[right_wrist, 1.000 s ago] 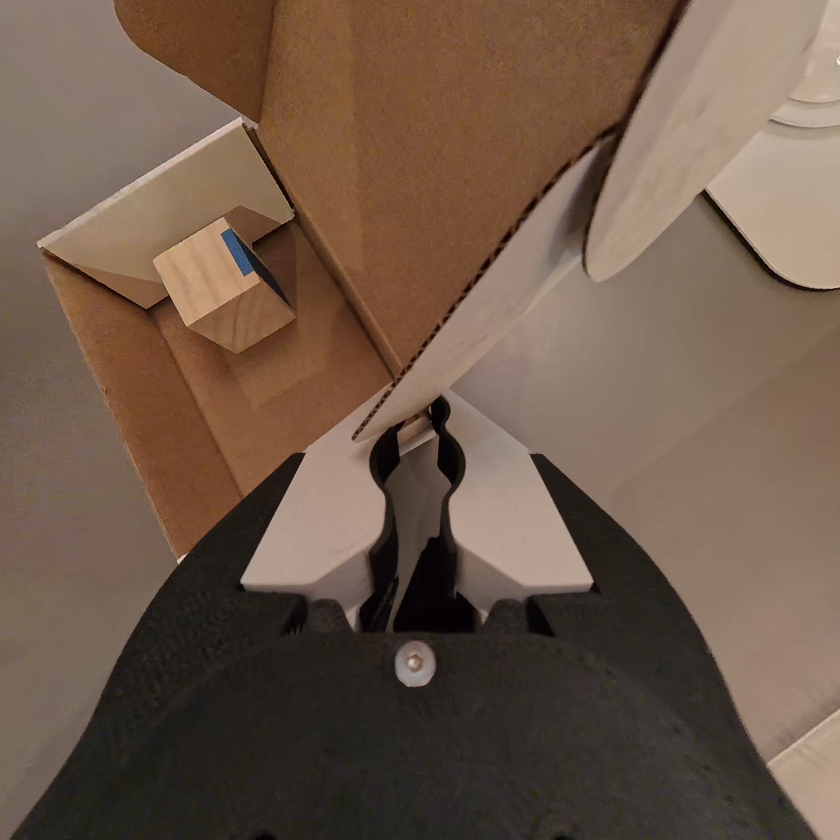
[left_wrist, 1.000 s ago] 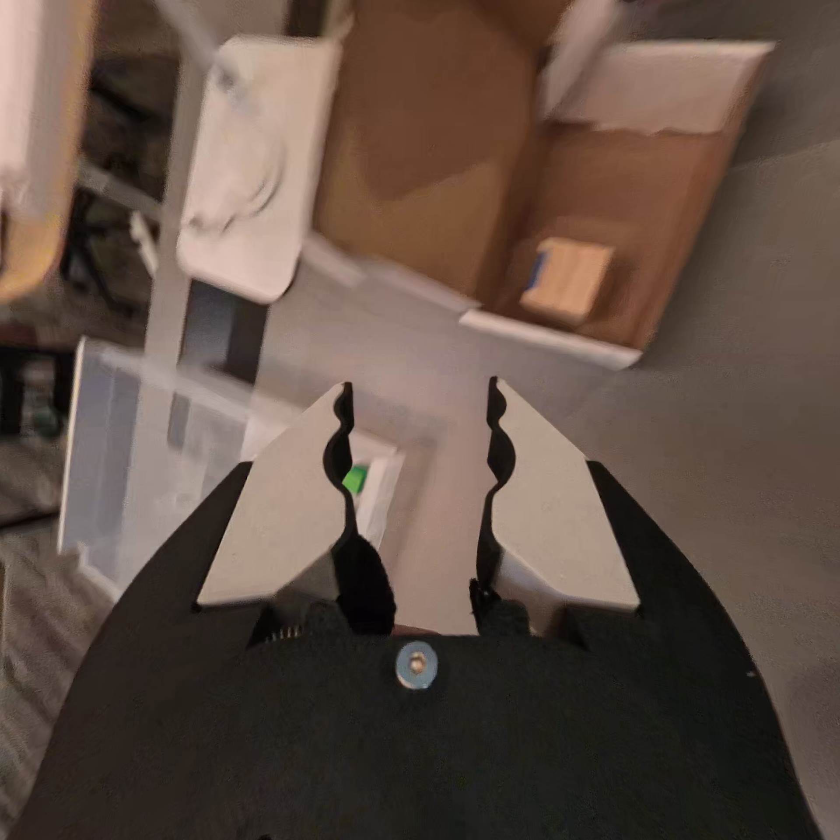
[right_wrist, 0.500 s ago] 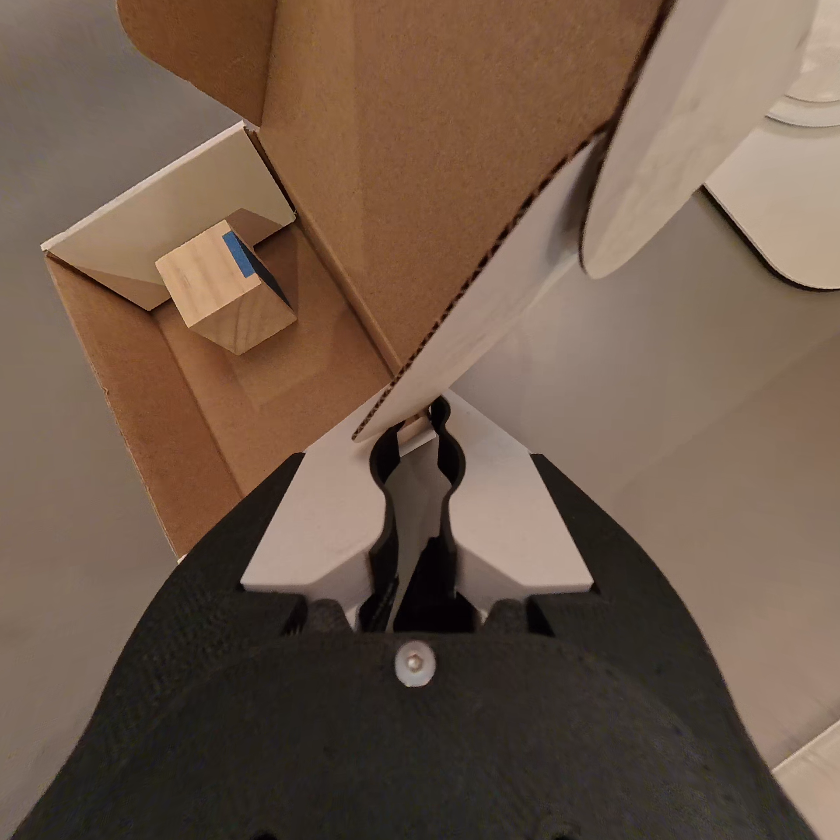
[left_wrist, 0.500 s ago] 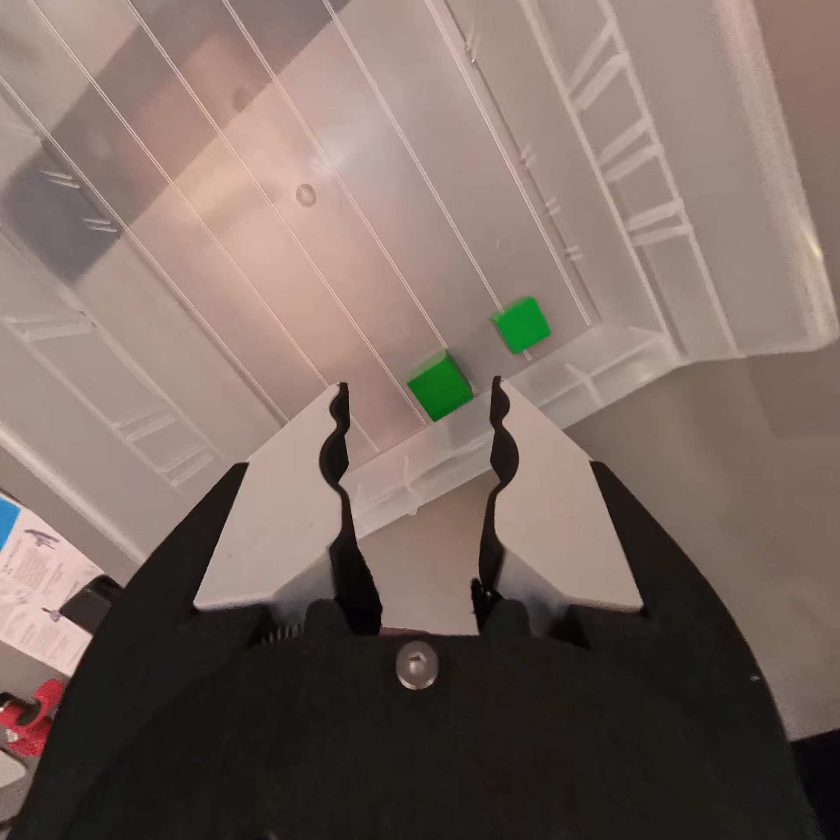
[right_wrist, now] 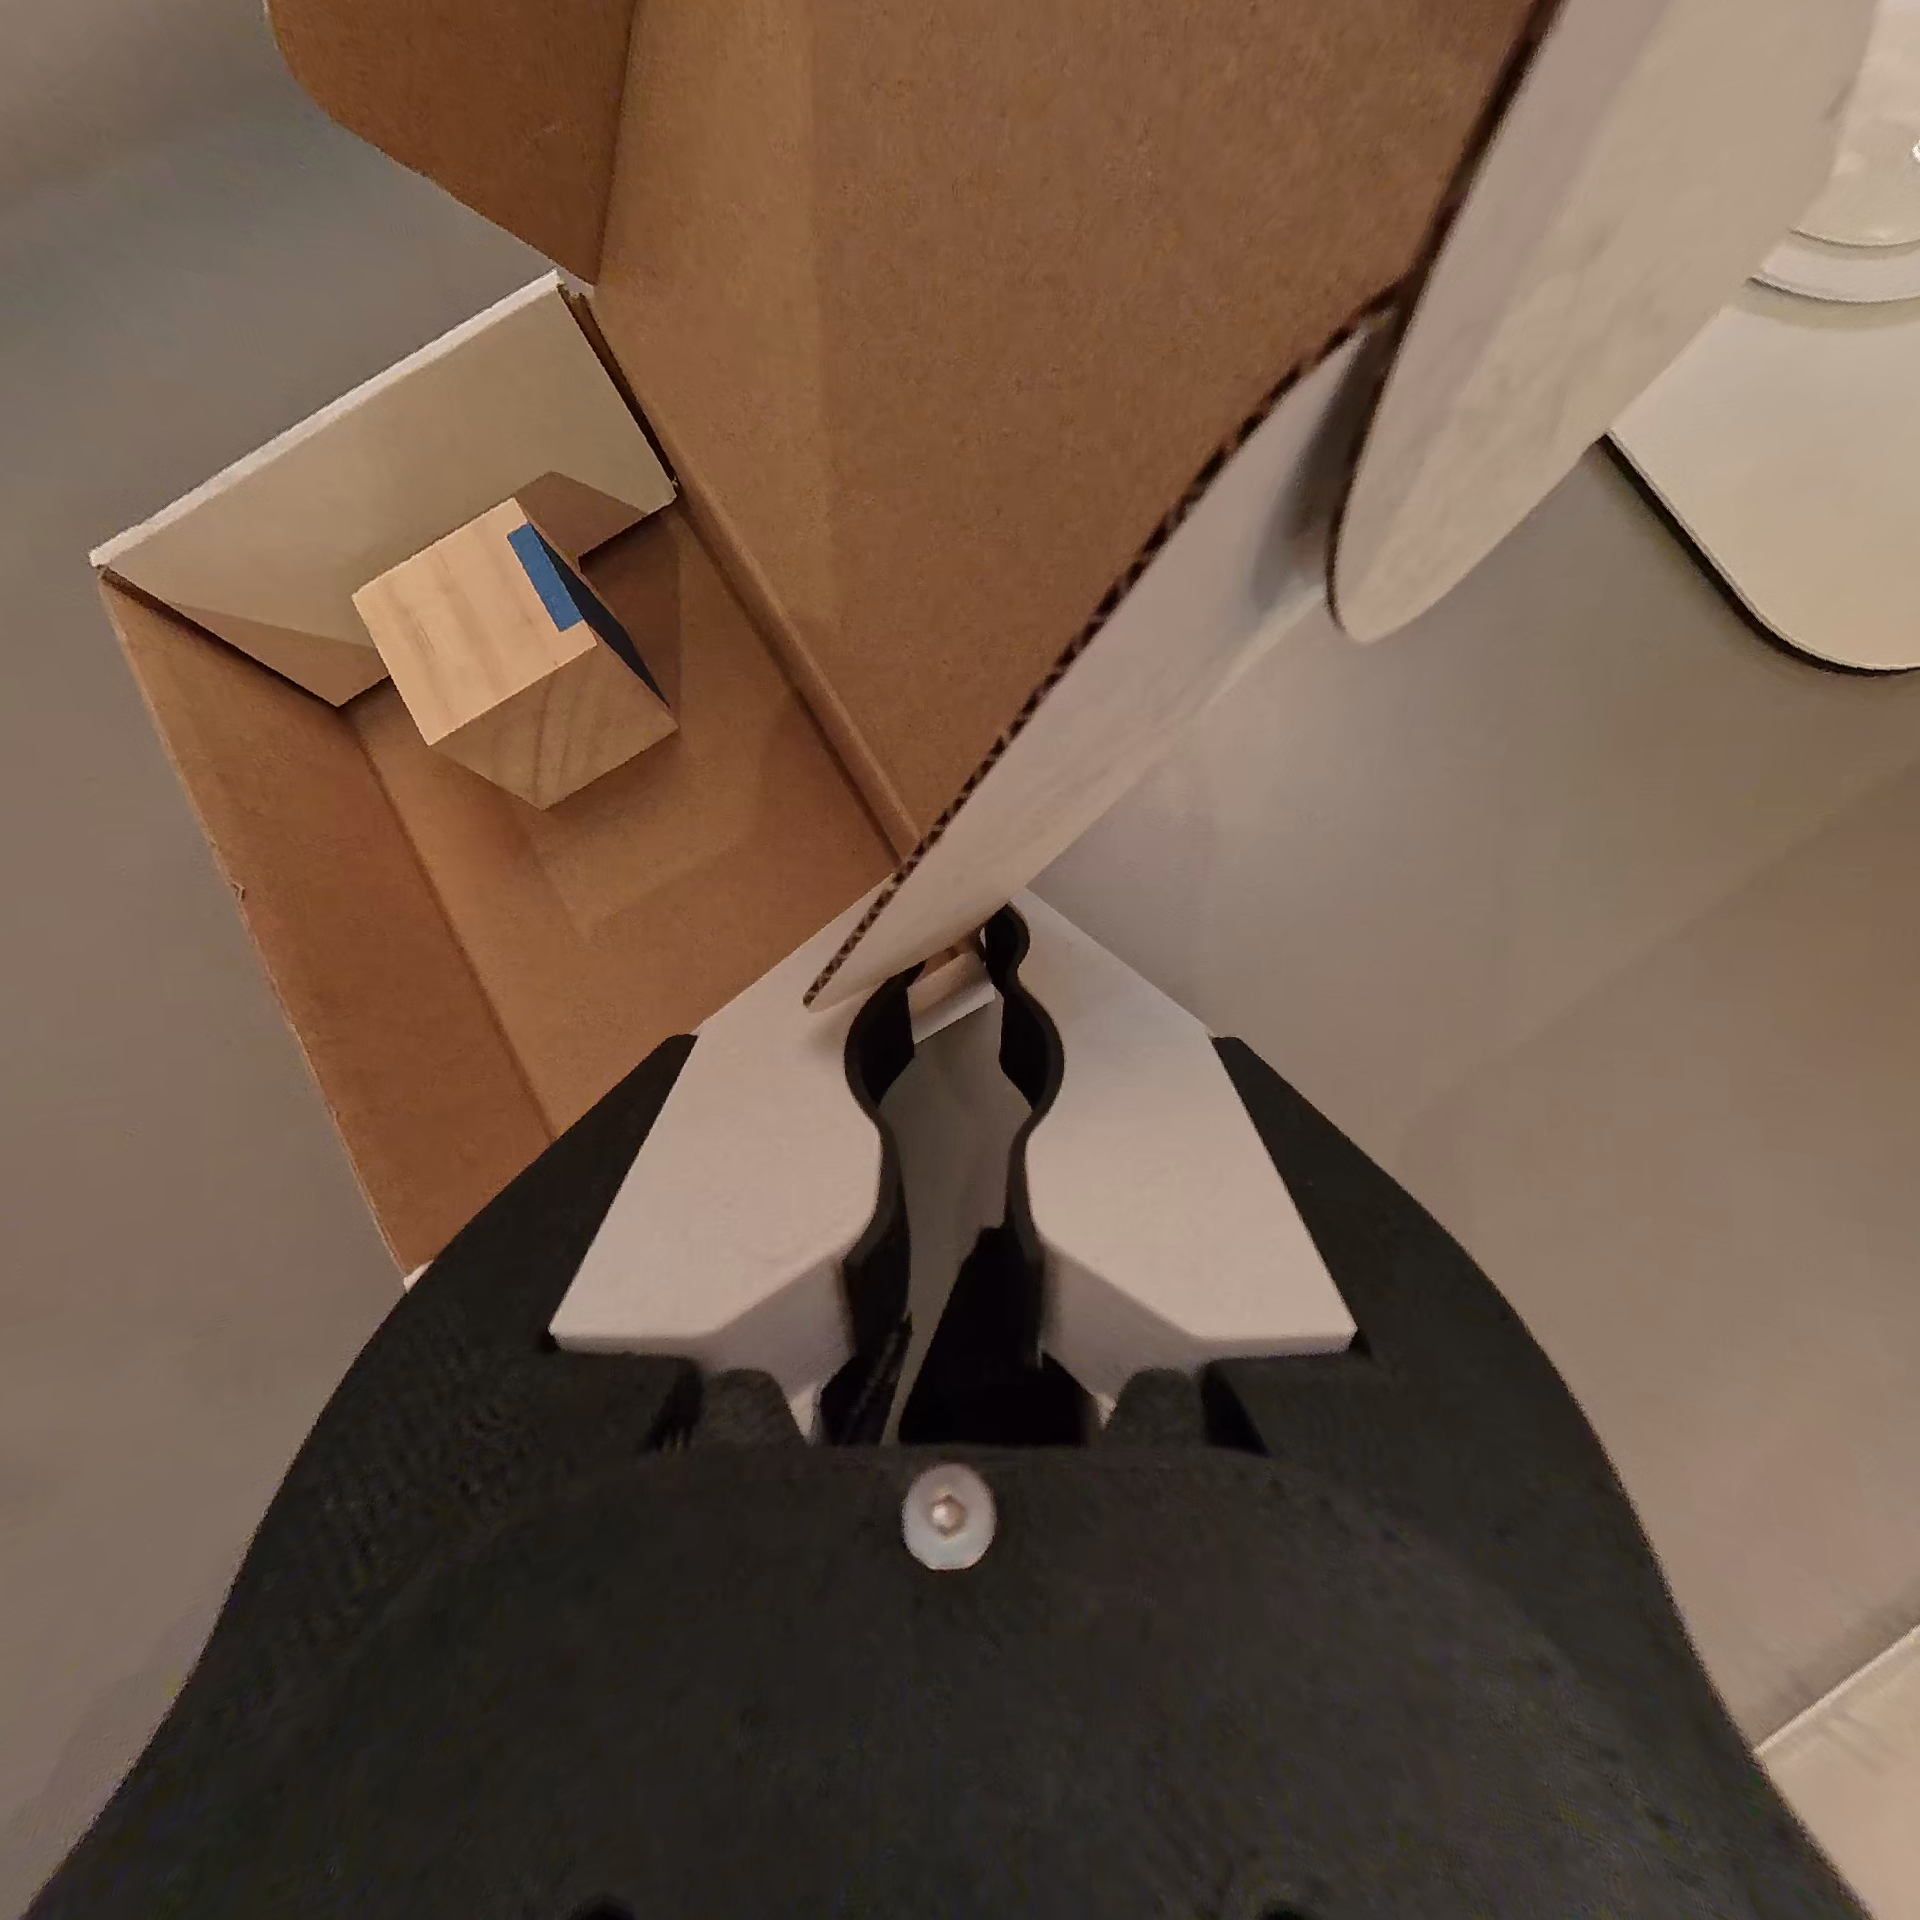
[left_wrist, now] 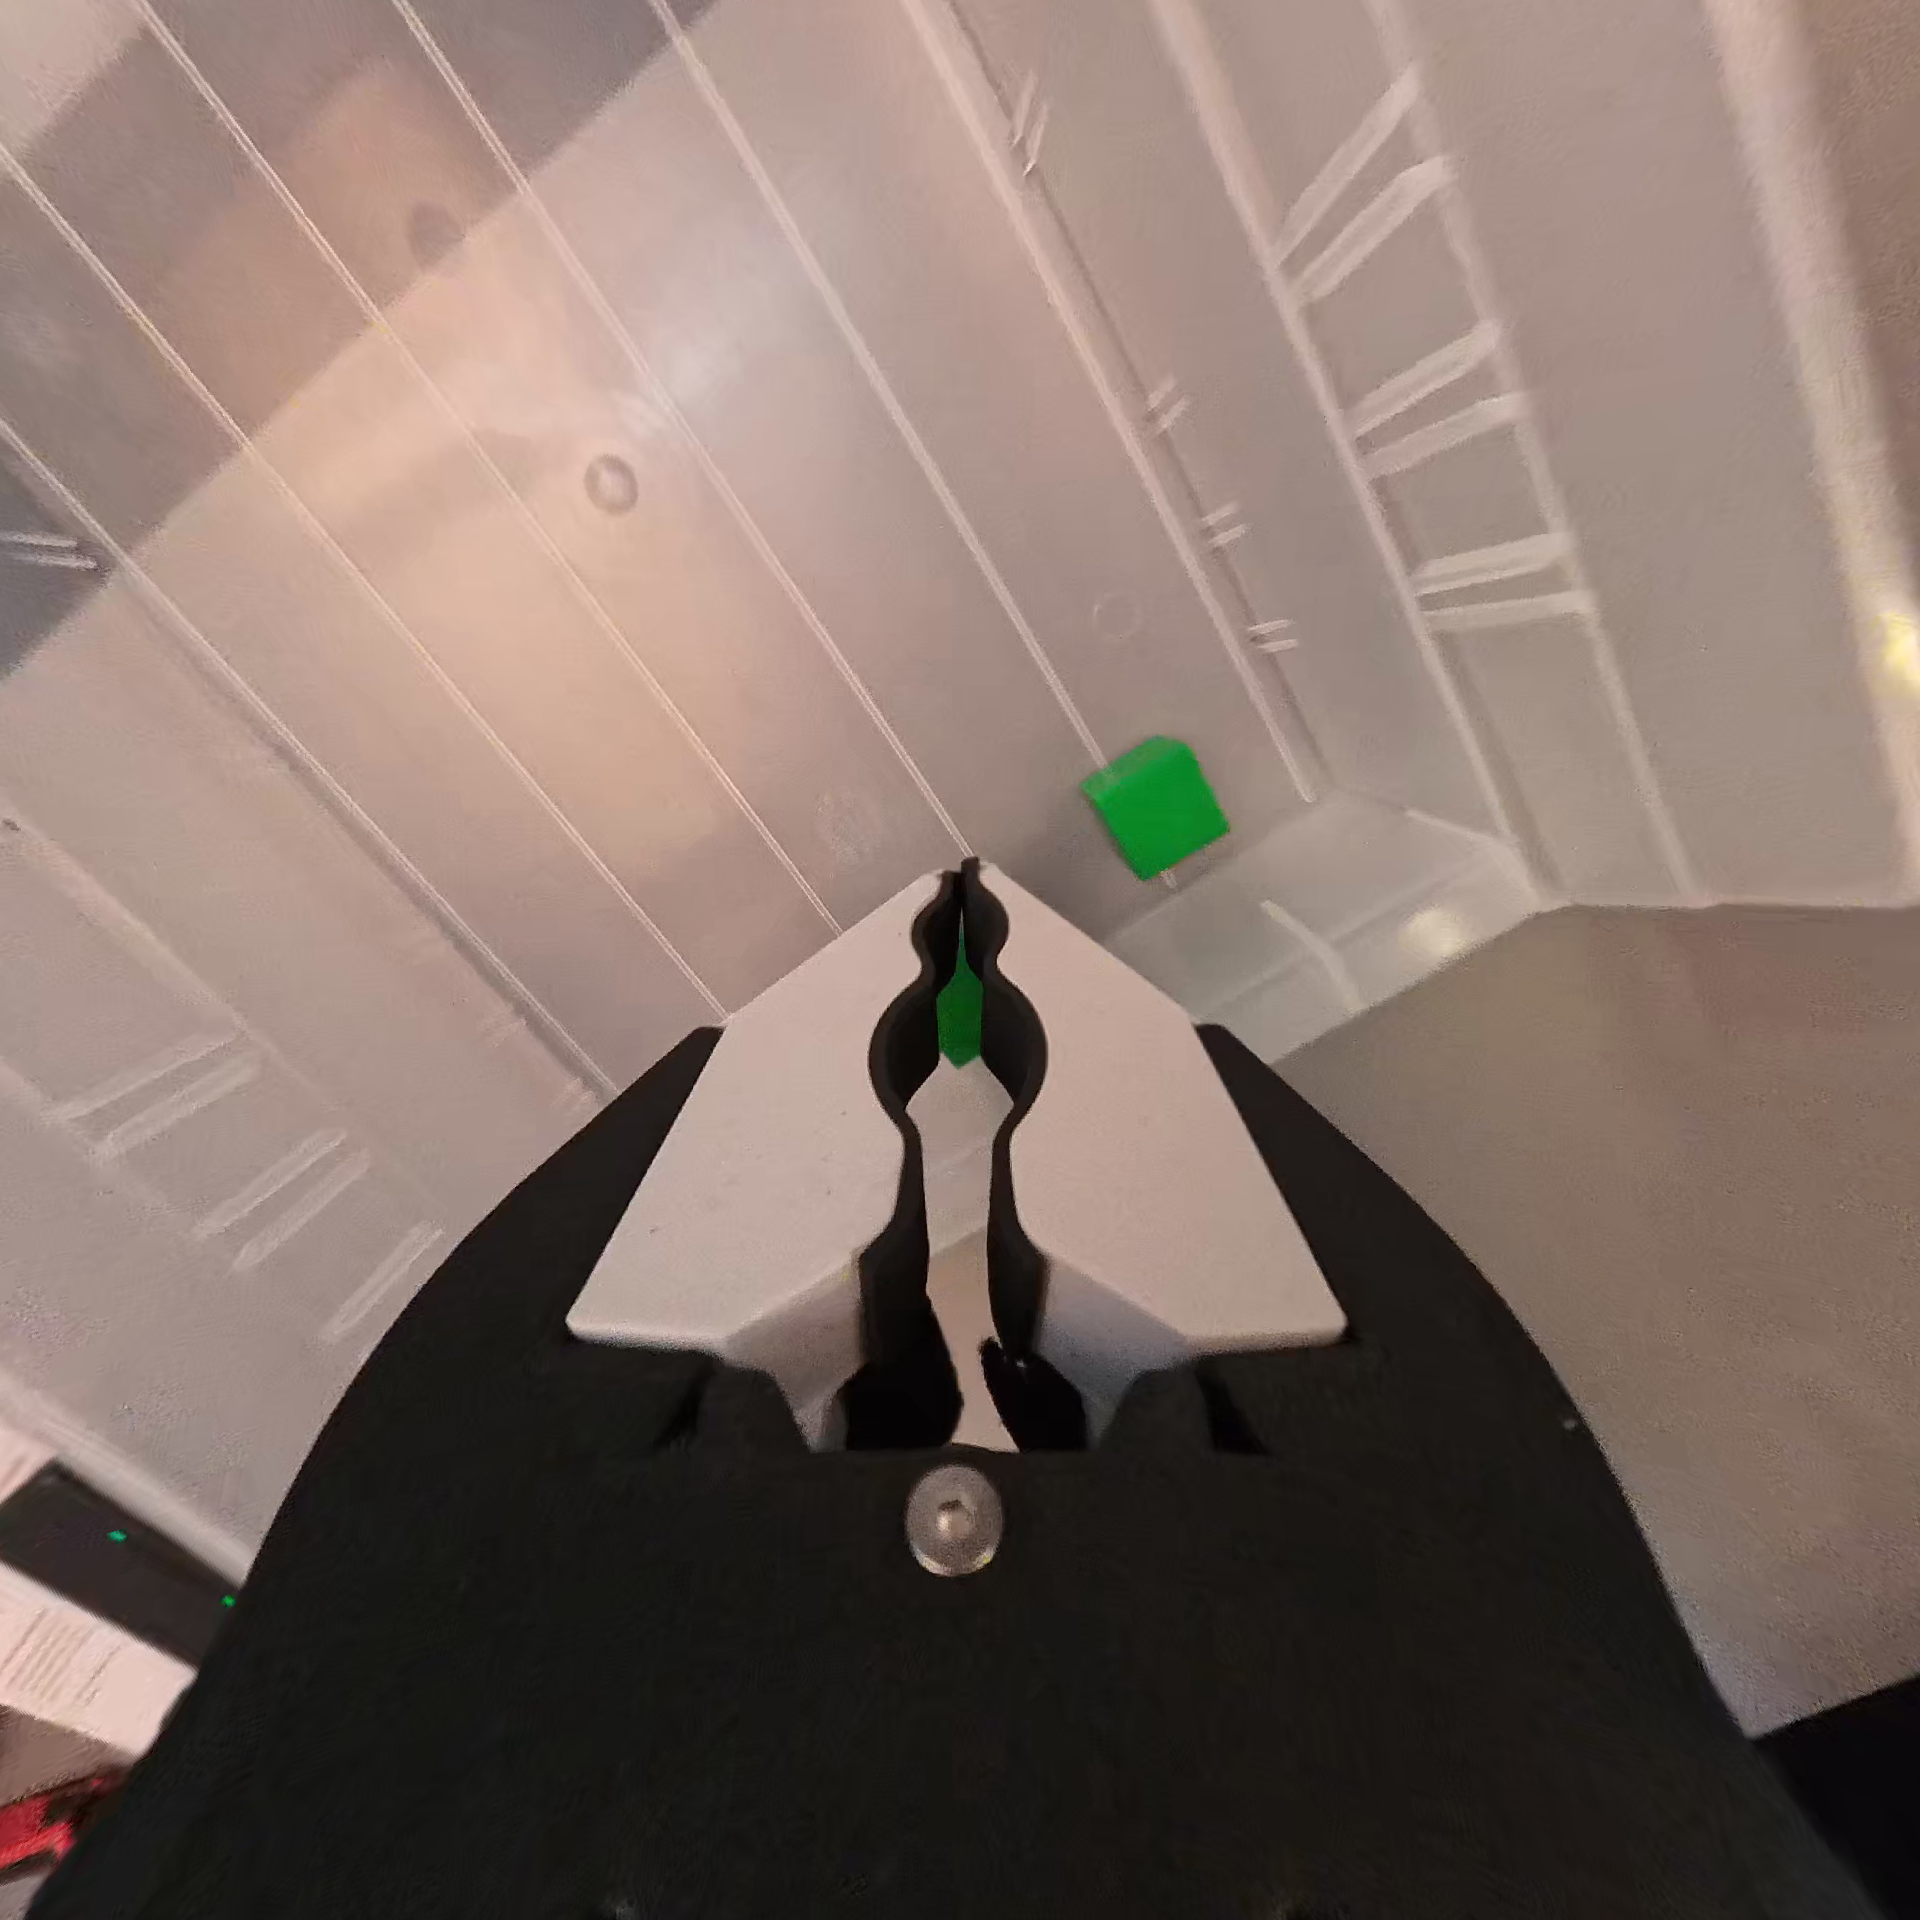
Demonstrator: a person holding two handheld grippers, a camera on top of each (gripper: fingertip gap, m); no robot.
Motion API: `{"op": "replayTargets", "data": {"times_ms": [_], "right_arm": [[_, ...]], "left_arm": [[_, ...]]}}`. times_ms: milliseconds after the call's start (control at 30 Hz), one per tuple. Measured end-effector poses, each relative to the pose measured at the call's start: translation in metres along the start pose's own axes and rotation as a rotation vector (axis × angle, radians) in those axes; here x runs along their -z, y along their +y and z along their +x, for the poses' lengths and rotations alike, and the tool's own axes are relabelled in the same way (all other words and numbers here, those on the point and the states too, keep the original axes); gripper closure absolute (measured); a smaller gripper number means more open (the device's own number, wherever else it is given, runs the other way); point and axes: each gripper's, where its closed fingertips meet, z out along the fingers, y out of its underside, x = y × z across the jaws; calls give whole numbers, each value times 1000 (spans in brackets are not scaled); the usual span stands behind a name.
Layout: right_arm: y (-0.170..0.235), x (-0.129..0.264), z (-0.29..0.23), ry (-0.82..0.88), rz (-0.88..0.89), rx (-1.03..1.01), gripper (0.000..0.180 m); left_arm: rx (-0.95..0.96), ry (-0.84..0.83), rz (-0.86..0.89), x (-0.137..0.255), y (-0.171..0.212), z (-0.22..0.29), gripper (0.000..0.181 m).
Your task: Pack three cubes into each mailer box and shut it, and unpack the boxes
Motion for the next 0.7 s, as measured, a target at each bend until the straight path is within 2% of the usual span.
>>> {"op": "replayTargets", "data": {"times_ms": [133,167,233,267,300,367,533,700], "right_arm": [[0,0,0,-1,0,-3,171],[0,0,0,-1,0,-2,171],[0,0,0,-1,0,-1,171],[0,0,0,0,0,-1,171],[0,0,0,0,0,-1,171],[0,-1,0,0,-1,1,171],[0,0,0,0,-1,3,171],[0,0,0,2,-1,6,171]], "left_arm": [[-41,-16,13,12,5,4,181],[-34,-51,-10,11,9,-2,168],[-8,-48,-30,9,11,-3,126],[10,-41,-32,8,11,-2,111],[27,-53,-46,7,12,-5,106],[52,-43,-98,3,19,-4,113],[108,-50,-189,-13,27,-4,156],[93,-55,-176,-11,24,-3,156]]}}
